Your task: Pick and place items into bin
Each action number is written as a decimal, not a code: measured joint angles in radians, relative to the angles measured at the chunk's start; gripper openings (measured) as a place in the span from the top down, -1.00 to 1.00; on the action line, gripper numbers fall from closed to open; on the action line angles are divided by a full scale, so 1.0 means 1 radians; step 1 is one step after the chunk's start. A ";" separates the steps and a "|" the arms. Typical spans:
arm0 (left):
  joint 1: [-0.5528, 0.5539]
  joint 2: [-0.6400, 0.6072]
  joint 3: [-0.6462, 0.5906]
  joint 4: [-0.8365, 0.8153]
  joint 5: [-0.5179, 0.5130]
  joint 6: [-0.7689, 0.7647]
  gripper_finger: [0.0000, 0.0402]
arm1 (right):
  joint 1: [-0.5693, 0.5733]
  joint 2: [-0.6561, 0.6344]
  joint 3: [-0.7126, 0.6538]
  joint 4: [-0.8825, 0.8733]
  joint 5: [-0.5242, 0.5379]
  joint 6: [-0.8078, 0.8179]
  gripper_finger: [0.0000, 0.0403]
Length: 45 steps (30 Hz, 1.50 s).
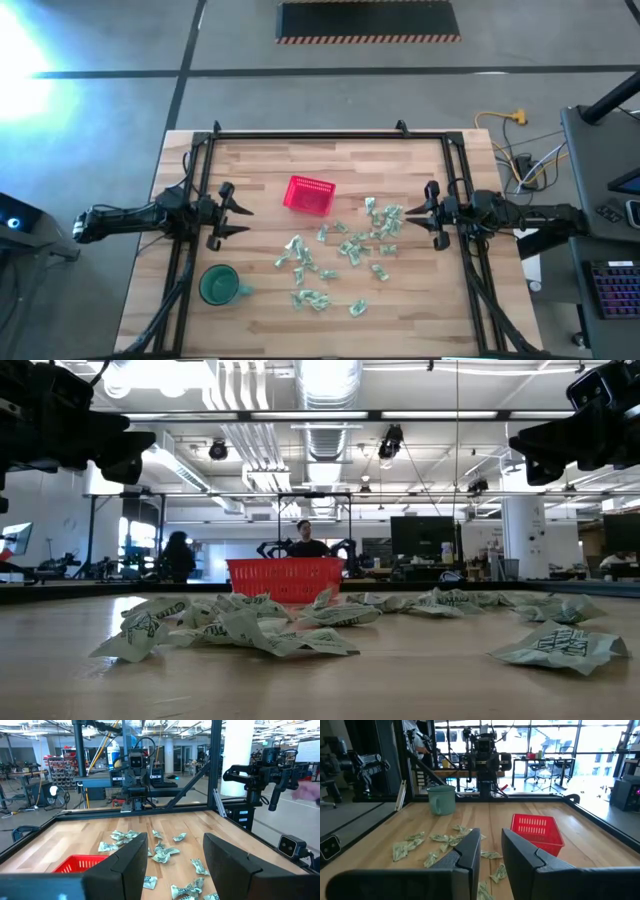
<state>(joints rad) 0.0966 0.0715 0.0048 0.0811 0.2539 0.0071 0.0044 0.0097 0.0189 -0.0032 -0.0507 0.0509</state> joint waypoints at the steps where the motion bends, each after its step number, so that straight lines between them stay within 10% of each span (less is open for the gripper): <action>1: 0.000 0.000 0.000 0.000 0.000 0.000 0.12 | 0.000 0.000 0.000 0.000 0.000 0.000 0.66; 20: 0.000 0.000 0.000 0.014 0.000 0.000 0.12 | -0.001 0.000 0.000 0.029 0.000 -0.109 0.66; 34: 0.000 0.000 0.000 0.399 0.001 -0.003 0.12 | 0.000 0.000 0.000 0.357 -0.020 0.249 0.66; 45: 0.000 -0.002 0.000 0.465 -0.005 -0.002 0.12 | -0.001 0.001 0.000 0.328 0.000 0.095 0.66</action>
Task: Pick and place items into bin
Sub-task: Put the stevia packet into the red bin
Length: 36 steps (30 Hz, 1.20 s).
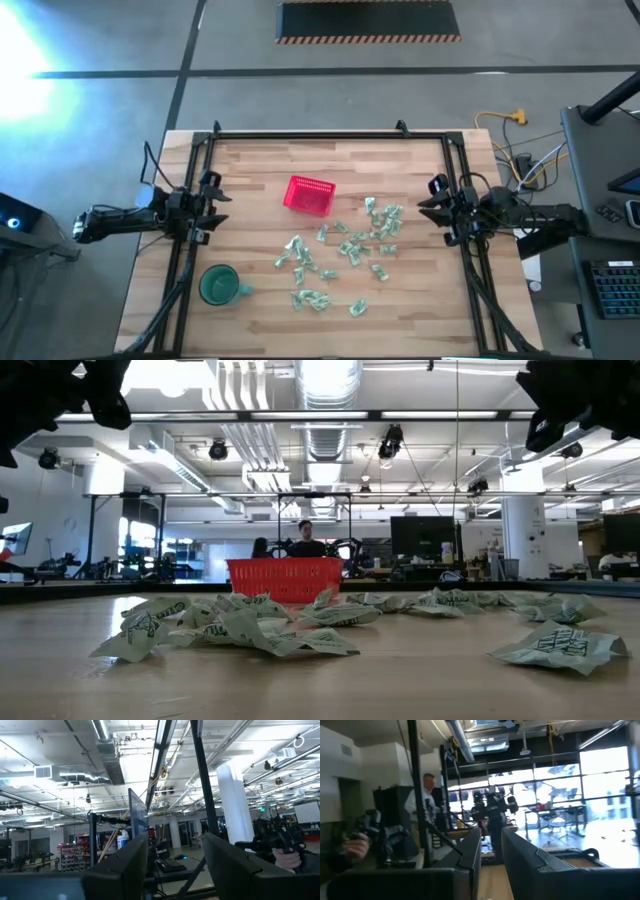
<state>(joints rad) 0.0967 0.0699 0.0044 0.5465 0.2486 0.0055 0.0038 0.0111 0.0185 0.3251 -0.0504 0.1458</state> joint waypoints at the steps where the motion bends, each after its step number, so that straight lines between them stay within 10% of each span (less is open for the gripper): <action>1: 0.000 -0.001 0.000 0.000 -0.001 0.000 0.12 | 0.000 0.002 0.000 -0.001 0.019 -0.039 0.66; 16: 0.000 0.102 0.000 -0.023 -0.079 -0.016 0.12 | 0.000 0.261 0.100 -0.387 0.371 0.042 0.66; 36: 0.000 0.381 0.000 0.005 -0.108 0.027 0.12 | 0.001 1.028 0.580 -1.116 0.265 0.359 0.65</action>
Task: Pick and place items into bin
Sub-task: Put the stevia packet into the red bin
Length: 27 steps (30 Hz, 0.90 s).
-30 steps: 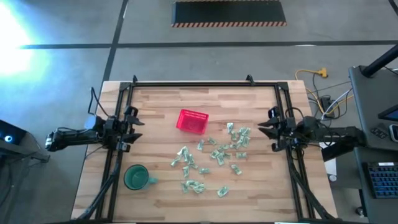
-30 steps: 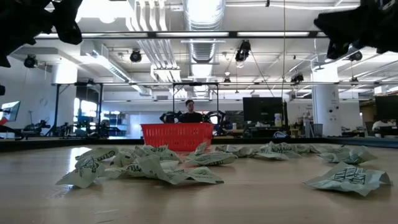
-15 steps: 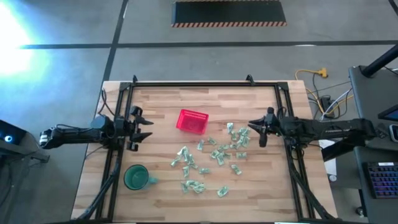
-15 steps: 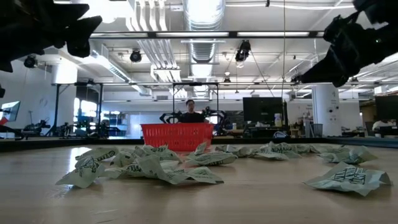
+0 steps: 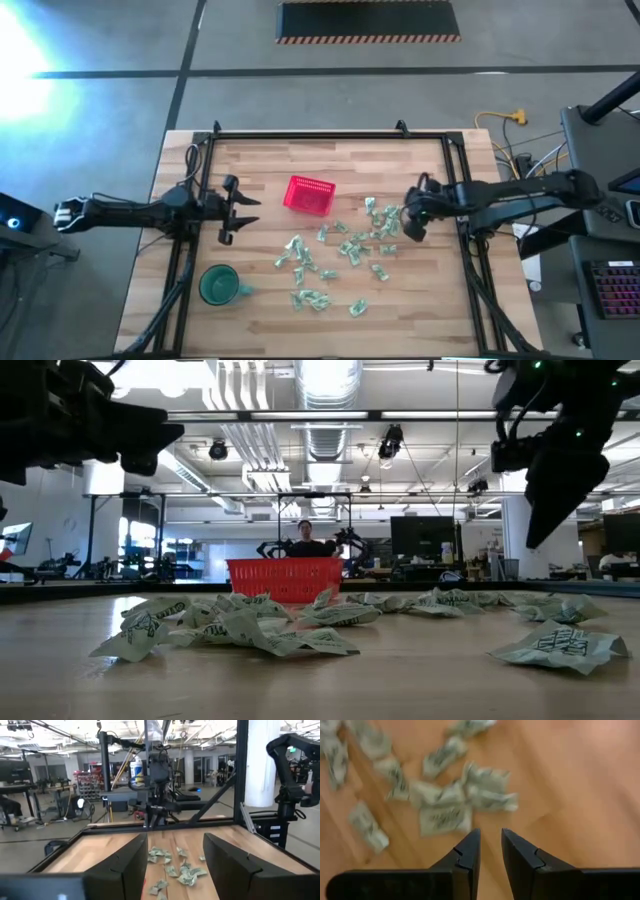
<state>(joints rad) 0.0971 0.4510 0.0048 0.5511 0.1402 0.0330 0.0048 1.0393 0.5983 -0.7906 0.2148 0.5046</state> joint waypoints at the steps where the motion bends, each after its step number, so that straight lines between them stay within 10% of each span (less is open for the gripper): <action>1: 0.000 0.005 0.000 0.005 0.000 0.000 0.12 | 0.000 0.026 0.000 0.016 -0.015 0.006 0.64; 27: 0.000 0.026 0.000 0.019 0.000 -0.002 0.12 | -0.001 0.154 -0.127 0.291 -0.056 0.176 0.17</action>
<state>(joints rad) 0.0967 0.4770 0.0048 0.5697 0.1406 0.0311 0.0036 1.1931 0.4717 -0.4998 0.1585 0.6807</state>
